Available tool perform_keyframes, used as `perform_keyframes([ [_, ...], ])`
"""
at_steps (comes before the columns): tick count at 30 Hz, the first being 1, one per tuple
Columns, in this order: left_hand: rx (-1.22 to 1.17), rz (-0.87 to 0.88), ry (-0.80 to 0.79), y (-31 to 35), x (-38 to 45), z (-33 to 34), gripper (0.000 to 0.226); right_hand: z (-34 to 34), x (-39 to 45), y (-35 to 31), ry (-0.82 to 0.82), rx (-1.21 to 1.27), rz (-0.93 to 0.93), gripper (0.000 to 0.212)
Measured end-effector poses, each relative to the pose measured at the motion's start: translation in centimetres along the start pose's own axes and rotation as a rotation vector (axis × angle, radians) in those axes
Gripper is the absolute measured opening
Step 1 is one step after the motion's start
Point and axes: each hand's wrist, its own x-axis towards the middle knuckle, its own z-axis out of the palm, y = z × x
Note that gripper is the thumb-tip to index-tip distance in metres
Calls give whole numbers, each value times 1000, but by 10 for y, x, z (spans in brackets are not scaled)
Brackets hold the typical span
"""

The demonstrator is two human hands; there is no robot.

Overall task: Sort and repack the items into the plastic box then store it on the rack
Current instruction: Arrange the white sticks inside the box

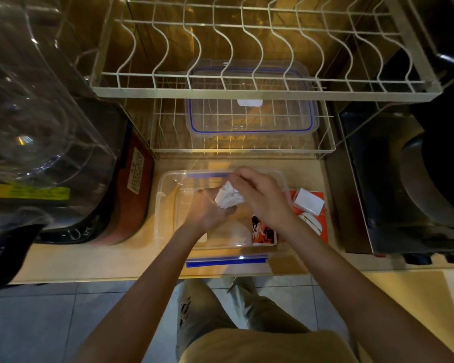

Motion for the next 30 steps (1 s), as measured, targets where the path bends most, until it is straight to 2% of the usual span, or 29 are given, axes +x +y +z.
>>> perform_keyframes([
  [4,509,79,-215,-4,-5,-12,31,-6,-4,12,-118,-6,233,22],
  [7,704,9,-299,-12,-8,-9,46,-2,-7,24,-297,-75,334,7],
  [9,728,-33,-322,-16,-12,-6,49,3,-8,32,-431,-252,318,30],
  [10,742,-44,-333,-18,-13,-4,49,7,-9,36,-481,-368,286,35],
  [13,748,-45,-345,-23,-19,1,49,21,-11,43,-532,-732,154,34],
  [15,712,-39,-333,-24,-23,2,49,28,-12,46,-502,-819,104,33],
  [19,562,-68,-362,-25,-30,-6,51,32,-8,50,-481,-903,-3,33],
  [22,421,-69,-389,-25,-36,-14,43,29,-6,47,-531,-886,38,41],
  [24,409,-82,-386,-22,-41,-18,43,28,-6,47,-542,-844,86,38],
  [27,411,-108,-333,-23,-50,-21,37,30,-7,50,-523,-767,103,25],
  [30,418,-93,-229,-26,-54,-21,32,31,-6,52,-434,-736,123,29],
])
